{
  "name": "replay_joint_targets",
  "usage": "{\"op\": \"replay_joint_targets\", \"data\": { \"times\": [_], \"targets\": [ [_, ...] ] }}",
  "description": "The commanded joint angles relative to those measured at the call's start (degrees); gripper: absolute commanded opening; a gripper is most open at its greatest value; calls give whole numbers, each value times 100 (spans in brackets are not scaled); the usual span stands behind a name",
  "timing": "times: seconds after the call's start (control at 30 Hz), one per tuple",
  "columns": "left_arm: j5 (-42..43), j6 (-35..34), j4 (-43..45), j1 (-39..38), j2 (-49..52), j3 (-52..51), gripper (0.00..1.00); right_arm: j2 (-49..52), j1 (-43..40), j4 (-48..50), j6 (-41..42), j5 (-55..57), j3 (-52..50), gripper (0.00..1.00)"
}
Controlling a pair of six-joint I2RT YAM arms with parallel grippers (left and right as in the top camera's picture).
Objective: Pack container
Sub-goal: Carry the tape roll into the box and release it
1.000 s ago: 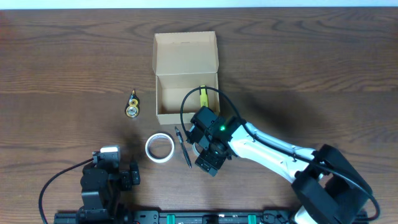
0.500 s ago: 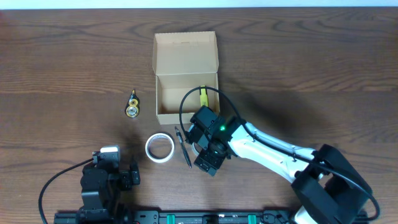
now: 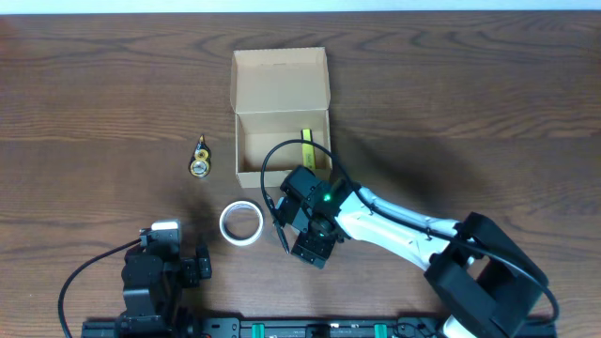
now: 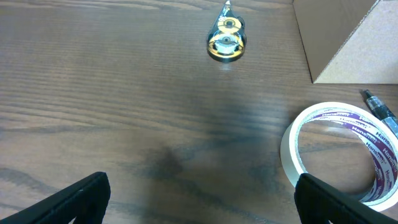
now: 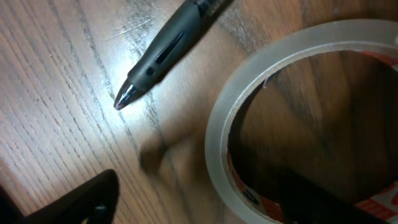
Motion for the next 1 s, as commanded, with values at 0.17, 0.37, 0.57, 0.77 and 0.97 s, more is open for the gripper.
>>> {"op": "replay_joint_targets", "data": {
  "times": [0.17, 0.37, 0.57, 0.77, 0.97],
  "targets": [
    [-37, 20, -234, 2, -26, -254, 95, 225, 55, -7, 350, -50, -55, 13],
    [-37, 20, -234, 2, -26, -254, 95, 136, 55, -313, 732, -50, 133, 3],
    [-37, 20, -234, 2, -26, -254, 95, -400, 101, -1025, 1064, -48, 638, 1],
    [-37, 20, -234, 2, -26, -254, 96, -1187, 195, -1574, 1576, 170, 1038, 1],
    [-37, 20, -234, 2, -26, -254, 95, -1322, 122, -1185, 1556, 1401, 2050, 1]
  ]
}}
